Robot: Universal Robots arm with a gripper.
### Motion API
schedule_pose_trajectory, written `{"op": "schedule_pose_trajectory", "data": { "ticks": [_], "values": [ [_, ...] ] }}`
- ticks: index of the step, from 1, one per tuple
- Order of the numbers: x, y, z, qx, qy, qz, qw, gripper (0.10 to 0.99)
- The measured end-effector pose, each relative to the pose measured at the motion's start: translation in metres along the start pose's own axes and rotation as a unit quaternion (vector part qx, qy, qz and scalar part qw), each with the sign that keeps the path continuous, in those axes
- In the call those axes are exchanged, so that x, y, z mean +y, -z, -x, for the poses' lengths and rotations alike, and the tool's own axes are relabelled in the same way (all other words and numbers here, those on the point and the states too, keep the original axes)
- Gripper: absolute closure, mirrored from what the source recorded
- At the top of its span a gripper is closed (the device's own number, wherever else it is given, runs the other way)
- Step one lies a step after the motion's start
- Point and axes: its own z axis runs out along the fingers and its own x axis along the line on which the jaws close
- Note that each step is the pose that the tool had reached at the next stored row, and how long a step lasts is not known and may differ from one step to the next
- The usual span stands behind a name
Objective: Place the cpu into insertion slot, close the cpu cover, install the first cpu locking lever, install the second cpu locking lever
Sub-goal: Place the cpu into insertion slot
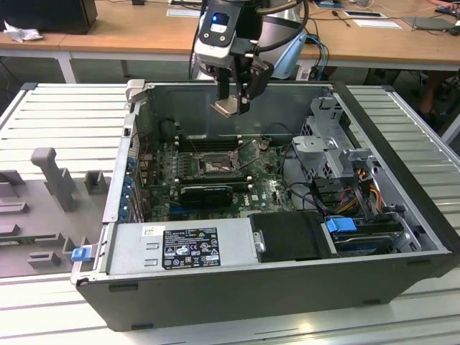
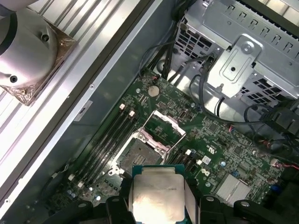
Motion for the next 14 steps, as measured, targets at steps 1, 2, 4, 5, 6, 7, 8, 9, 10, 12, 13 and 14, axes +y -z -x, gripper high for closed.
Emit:
{"op": "schedule_pose_trajectory", "data": {
  "ticks": [1, 2, 4, 5, 6, 7, 8, 9, 10, 12, 13, 14],
  "values": [
    [-0.0001, -0.0007, 0.0, -0.0004, -0.003, -0.0001, 1.0, 0.557],
    [-0.0001, -0.0008, 0.0, -0.001, -0.009, 0.0, 1.0, 0.557],
    [-0.0001, -0.001, 0.0, -0.0028, -0.03, 0.0004, 0.9995, 0.557],
    [-0.0001, -0.0011, 0.0, -0.0035, -0.038, 0.0006, 0.9993, 0.557],
    [-0.0001, -0.0012, 0.0, -0.0041, -0.046, 0.0007, 0.9989, 0.557],
    [-0.0001, -0.0013, 0.0, -0.0048, -0.053, 0.0008, 0.9986, 0.557],
    [-0.0001, -0.0014, 0.0, -0.0054, -0.061, 0.001, 0.9982, 0.557],
    [-0.0001, -0.0015, 0.0, -0.0061, -0.069, 0.0011, 0.9976, 0.557],
    [-0.0002, -0.0015, 0.0, -0.0068, -0.076, 0.0012, 0.997, 0.557],
    [-0.0002, -0.0018, 0.0, -0.0093, -0.106, 0.0017, 0.9943, 0.557],
    [-0.0002, -0.0022, 0.0, -0.0103, -0.118, 0.002, 0.993, 0.557],
    [-0.0002, -0.0029, 0.0, -0.0109, -0.124, 0.002, 0.9922, 0.557]
  ]
}}
